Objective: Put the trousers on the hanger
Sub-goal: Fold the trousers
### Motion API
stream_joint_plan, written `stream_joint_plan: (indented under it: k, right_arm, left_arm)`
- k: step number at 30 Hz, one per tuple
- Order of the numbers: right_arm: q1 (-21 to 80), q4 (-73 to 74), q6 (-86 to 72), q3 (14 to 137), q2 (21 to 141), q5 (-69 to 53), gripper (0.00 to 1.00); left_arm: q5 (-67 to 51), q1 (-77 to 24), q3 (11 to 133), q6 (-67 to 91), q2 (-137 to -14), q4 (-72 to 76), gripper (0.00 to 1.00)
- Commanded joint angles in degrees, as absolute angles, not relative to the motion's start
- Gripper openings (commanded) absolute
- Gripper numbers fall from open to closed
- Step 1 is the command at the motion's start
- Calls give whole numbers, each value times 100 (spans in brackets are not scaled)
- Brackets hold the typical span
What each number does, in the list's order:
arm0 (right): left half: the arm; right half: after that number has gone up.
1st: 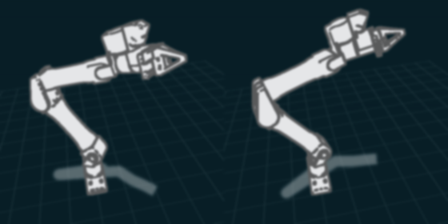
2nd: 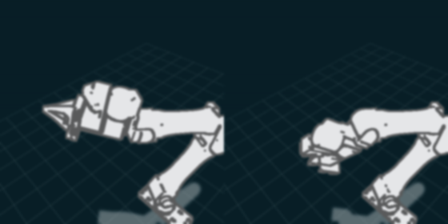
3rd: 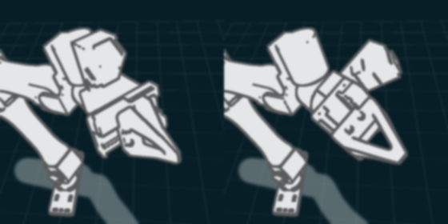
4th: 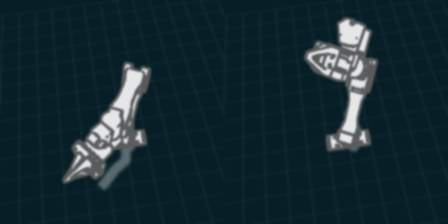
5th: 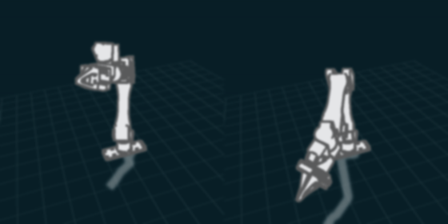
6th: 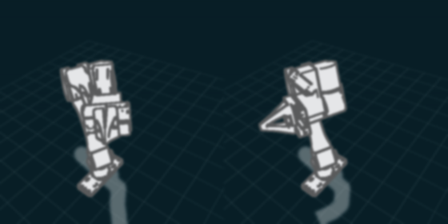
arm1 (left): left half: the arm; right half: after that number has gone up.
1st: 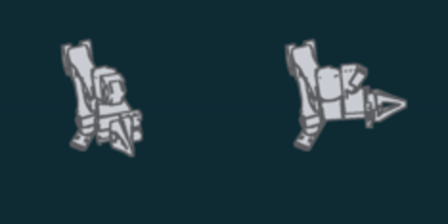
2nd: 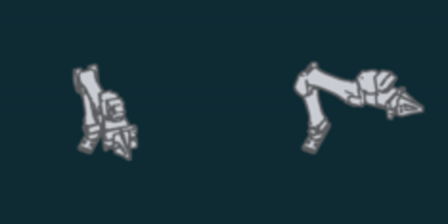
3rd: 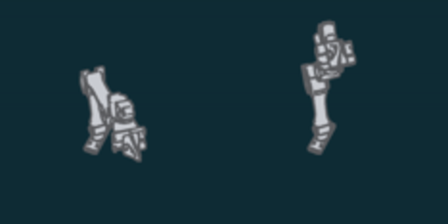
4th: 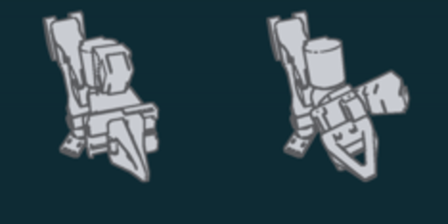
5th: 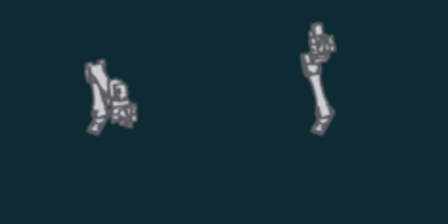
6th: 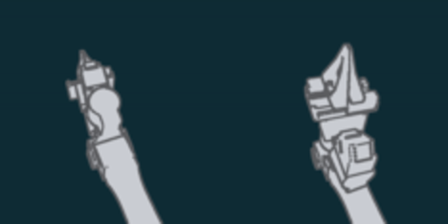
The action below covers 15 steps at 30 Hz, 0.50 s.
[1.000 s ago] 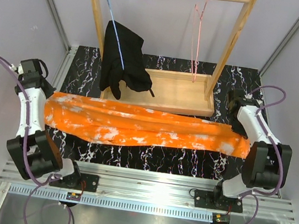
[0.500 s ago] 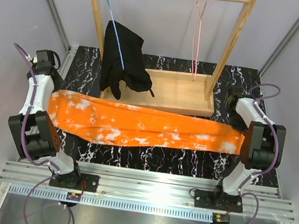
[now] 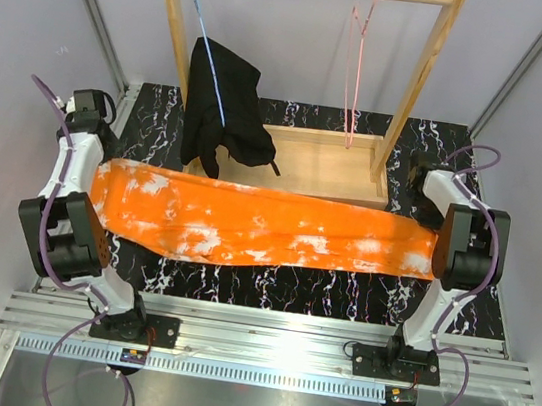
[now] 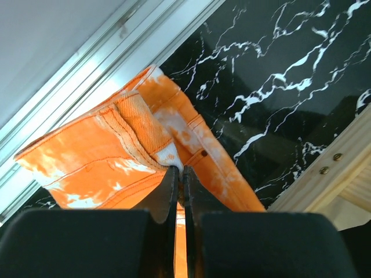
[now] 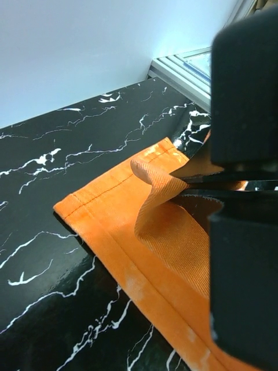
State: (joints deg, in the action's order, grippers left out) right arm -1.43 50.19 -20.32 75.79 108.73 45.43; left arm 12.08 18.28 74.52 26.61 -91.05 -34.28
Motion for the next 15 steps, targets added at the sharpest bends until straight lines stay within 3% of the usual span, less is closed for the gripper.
stream_joint_plan:
  k: [1, 4, 5, 6, 7, 9, 10, 15]
  right_arm:
    - [-351, 4869, -2004, 7910, 10960, 5335, 4]
    - [-360, 4852, -2021, 7945, 10978, 5274, 9]
    - [-360, 4843, -2039, 7945, 10960, 5265, 20]
    - [-369, 4825, -2004, 7919, 10882, 5239, 49]
    - [-369, 4790, -1987, 7910, 10829, 5186, 76]
    - [-369, 4790, -1978, 7893, 10636, 5194, 85]
    - [-369, 4790, -1969, 7875, 10556, 5255, 94]
    - [-369, 4703, -1908, 7647, 9575, 5388, 100]
  left_arm:
    - [1582, 1872, 7681, 2611, -9061, -2549, 0]
    - [1398, 1837, 7752, 2514, -9123, -2497, 44]
    - [1354, 1828, 7665, 2505, -9088, -2366, 61]
    - [1301, 1811, 7603, 2479, -8975, -2295, 81]
    - [1275, 1776, 7533, 2444, -8895, -2120, 87]
    - [1283, 1740, 7339, 2382, -8589, -1978, 99]
    - [1301, 1705, 7261, 2364, -8456, -1830, 99]
    - [1511, 1451, 6619, 2259, -7281, -1512, 99]
